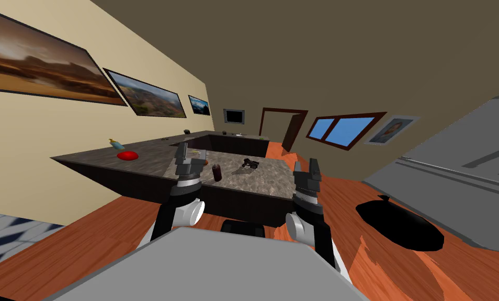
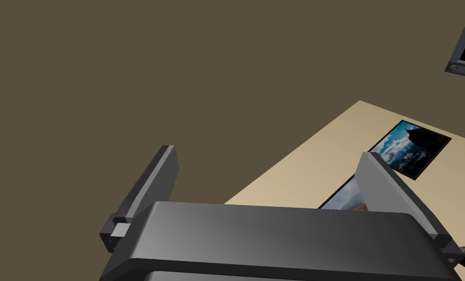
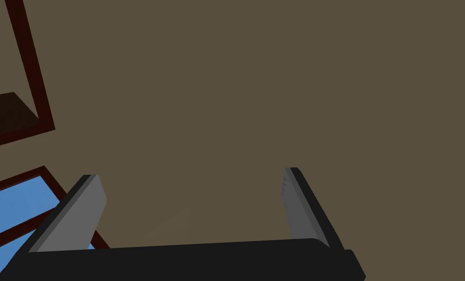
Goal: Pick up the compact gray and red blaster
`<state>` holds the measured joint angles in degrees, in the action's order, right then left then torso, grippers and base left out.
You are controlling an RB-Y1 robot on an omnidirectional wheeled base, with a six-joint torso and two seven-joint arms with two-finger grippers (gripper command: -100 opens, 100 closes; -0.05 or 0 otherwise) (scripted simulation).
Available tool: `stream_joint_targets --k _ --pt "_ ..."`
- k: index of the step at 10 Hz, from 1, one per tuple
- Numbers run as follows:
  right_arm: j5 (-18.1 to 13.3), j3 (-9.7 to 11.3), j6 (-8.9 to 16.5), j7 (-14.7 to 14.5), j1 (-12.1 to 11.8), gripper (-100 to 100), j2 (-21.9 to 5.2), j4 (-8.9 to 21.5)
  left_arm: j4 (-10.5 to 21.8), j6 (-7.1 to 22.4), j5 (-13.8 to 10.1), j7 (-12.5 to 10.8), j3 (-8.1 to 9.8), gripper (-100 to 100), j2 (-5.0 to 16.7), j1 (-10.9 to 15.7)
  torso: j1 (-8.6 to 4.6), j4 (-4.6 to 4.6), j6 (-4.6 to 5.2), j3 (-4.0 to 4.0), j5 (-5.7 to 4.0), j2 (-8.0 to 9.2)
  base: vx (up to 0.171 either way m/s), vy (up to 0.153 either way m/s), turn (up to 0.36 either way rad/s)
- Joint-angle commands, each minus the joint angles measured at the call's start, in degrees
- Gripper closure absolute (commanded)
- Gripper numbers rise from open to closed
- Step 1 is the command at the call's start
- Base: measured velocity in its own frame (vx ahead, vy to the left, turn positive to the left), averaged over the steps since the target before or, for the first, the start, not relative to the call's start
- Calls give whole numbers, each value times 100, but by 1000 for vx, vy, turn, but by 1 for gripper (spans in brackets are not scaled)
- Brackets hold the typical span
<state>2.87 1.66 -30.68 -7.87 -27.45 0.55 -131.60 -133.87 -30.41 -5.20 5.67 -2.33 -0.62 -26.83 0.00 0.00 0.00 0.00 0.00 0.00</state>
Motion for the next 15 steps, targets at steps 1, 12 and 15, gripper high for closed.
stream_joint_targets --k 1,12,15 --pt "-36 17 -8 15 0 -100 -207 68 0 0 0 0 0 0 0 0 0 0 0 0 0 0 -9 -9 7" --pt "-434 95 -186 212 -207 -100 -1958 967 0 0 0 0 0 0 0 0 -7 2 1 4 -2 6 -22 -20 52" --pt "-528 59 -242 273 -359 -100 -2440 1321 0 0 0 0 0 0 0 1 -5 2 -1 5 -1 8 -28 -4 147"
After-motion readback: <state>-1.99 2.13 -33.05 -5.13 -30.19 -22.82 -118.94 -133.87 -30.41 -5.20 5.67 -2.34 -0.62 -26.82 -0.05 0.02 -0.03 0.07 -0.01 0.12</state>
